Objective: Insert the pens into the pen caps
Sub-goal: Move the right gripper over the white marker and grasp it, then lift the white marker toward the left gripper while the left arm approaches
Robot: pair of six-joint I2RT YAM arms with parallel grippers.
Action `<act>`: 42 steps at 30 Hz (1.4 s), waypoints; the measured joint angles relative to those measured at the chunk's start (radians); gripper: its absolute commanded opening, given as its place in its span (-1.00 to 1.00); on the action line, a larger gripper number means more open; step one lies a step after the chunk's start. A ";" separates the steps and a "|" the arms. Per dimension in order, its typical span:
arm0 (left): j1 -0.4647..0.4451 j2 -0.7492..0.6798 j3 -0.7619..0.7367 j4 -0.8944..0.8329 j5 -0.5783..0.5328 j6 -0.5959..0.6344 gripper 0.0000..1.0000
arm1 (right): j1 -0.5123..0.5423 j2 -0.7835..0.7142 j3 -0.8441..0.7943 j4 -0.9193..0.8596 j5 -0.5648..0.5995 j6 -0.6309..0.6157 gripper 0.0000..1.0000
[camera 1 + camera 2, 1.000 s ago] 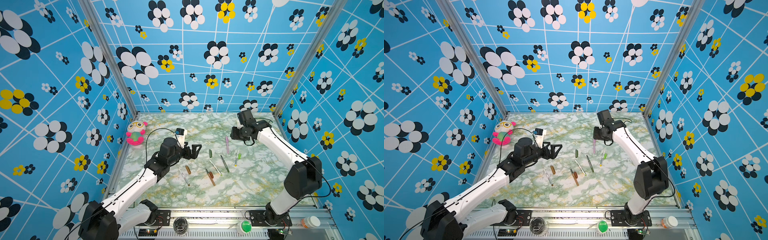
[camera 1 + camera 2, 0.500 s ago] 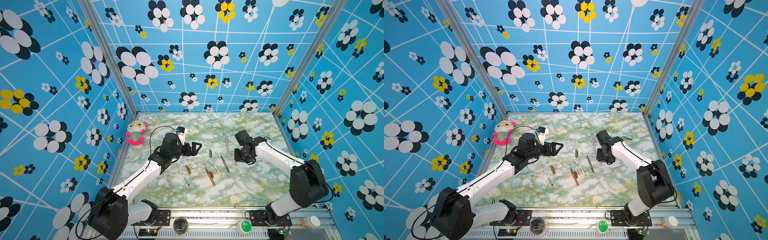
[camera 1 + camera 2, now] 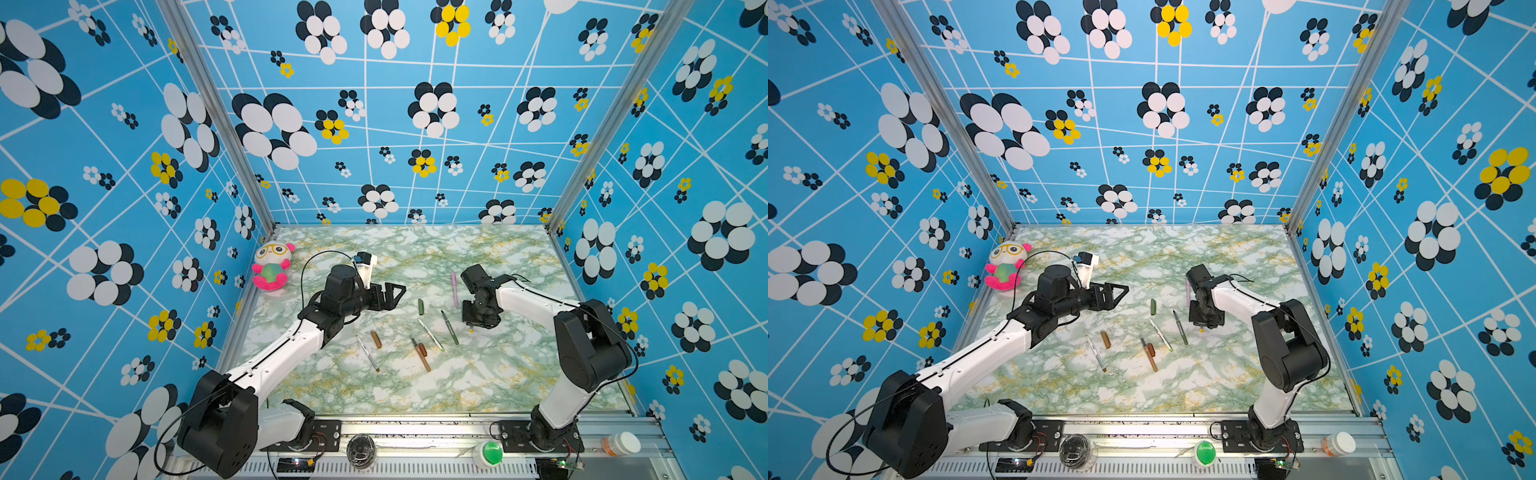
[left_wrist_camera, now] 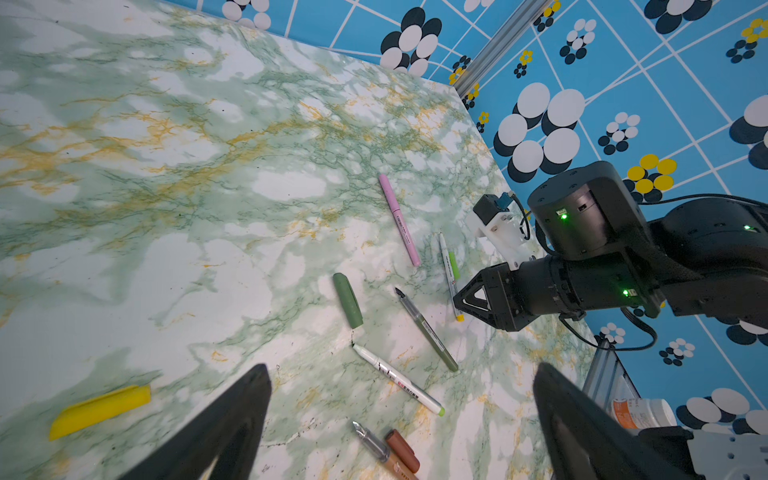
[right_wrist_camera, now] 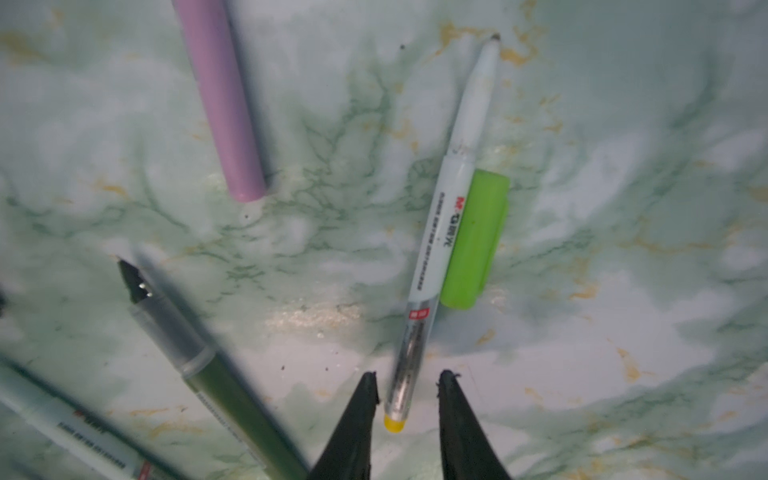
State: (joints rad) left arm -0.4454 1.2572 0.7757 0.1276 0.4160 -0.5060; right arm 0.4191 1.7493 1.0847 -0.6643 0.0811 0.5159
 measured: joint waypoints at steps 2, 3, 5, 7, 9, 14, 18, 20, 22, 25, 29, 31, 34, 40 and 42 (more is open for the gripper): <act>0.000 0.006 0.000 0.001 0.004 -0.003 1.00 | 0.000 0.012 0.000 0.005 0.001 0.000 -0.49; 0.000 0.010 0.000 0.001 0.004 -0.003 0.99 | 0.000 0.017 0.001 0.008 0.001 0.000 -0.51; 0.000 0.012 0.000 0.000 0.005 -0.006 0.99 | 0.000 0.027 0.005 0.016 0.001 0.000 -0.54; -0.001 0.012 0.000 0.002 0.005 -0.007 0.99 | 0.000 0.038 0.013 0.023 0.001 -0.003 -0.55; -0.002 0.012 0.000 0.005 0.004 -0.008 0.98 | 0.000 0.049 0.024 0.023 0.000 -0.004 -0.56; -0.002 0.012 0.000 0.015 0.004 -0.011 0.98 | 0.002 0.078 0.060 0.022 0.004 -0.011 -0.57; -0.006 0.012 0.000 0.031 0.004 -0.023 0.98 | 0.008 0.106 0.095 0.021 0.014 -0.022 -0.57; -0.007 0.012 0.000 0.036 0.004 -0.026 0.98 | 0.009 0.120 0.113 0.021 0.018 -0.027 -0.57; -0.008 0.012 0.000 0.037 0.004 -0.027 0.98 | 0.009 0.136 0.134 0.018 0.021 -0.032 -0.57; -0.007 0.012 0.000 0.038 0.004 -0.030 0.98 | 0.009 0.157 0.161 0.018 0.028 -0.036 -0.56; -0.007 0.012 0.000 0.038 0.004 -0.030 0.98 | 0.010 0.172 0.181 0.017 0.044 -0.047 -0.54; -0.007 0.012 0.000 0.038 0.004 -0.030 0.98 | 0.011 0.182 0.195 0.017 0.053 -0.053 -0.54; -0.007 0.012 0.000 0.037 0.004 -0.030 0.98 | 0.011 0.198 0.216 0.018 0.067 -0.060 -0.56; -0.007 0.012 0.000 0.038 0.004 -0.033 0.98 | 0.011 0.216 0.238 0.018 0.074 -0.069 -0.71; -0.007 0.012 0.000 0.038 0.004 -0.034 0.98 | 0.011 0.217 0.240 0.018 0.074 -0.071 -0.72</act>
State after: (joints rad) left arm -0.4526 1.2690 0.7761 0.1654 0.4198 -0.5396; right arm 0.4297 1.9659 1.3247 -0.6460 0.1555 0.4450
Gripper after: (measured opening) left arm 0.992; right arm 0.150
